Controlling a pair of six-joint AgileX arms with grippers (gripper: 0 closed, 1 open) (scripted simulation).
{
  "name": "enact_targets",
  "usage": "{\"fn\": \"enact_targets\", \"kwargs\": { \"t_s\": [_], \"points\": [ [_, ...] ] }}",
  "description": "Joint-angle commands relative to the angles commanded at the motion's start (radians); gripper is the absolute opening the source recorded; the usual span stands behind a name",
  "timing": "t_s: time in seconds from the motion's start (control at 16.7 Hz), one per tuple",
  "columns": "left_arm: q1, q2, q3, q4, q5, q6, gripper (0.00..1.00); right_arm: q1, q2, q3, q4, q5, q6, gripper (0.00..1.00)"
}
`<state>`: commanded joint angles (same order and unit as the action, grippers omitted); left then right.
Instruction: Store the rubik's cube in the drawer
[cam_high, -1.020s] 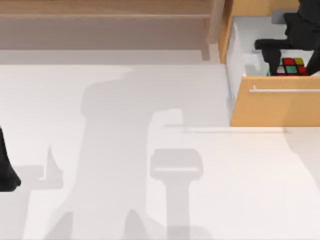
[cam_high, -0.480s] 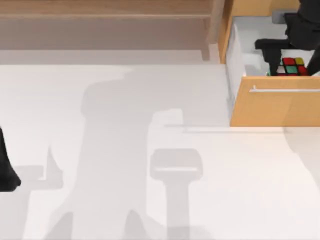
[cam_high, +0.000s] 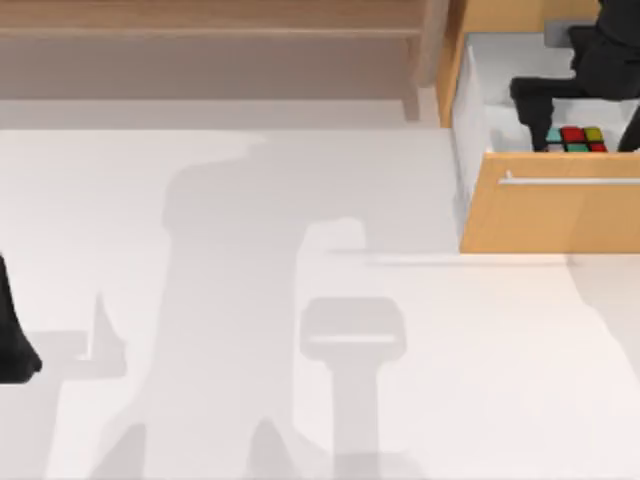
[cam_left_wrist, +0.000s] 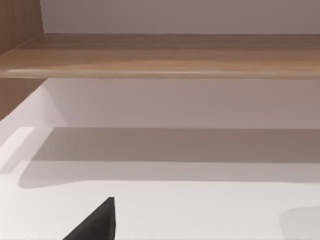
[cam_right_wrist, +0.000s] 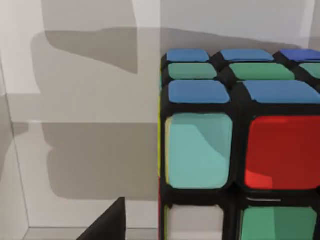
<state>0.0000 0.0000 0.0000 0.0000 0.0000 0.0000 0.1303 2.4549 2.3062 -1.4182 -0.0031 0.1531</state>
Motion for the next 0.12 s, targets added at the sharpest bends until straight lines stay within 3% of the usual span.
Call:
{"fn": "enact_targets", "kwargs": {
  "t_s": [0.12],
  "points": [
    [0.000,0.000,0.000,0.000,0.000,0.000,1.00,0.000,0.000,0.000,0.000,0.000,0.000,1.00]
  ]
}}
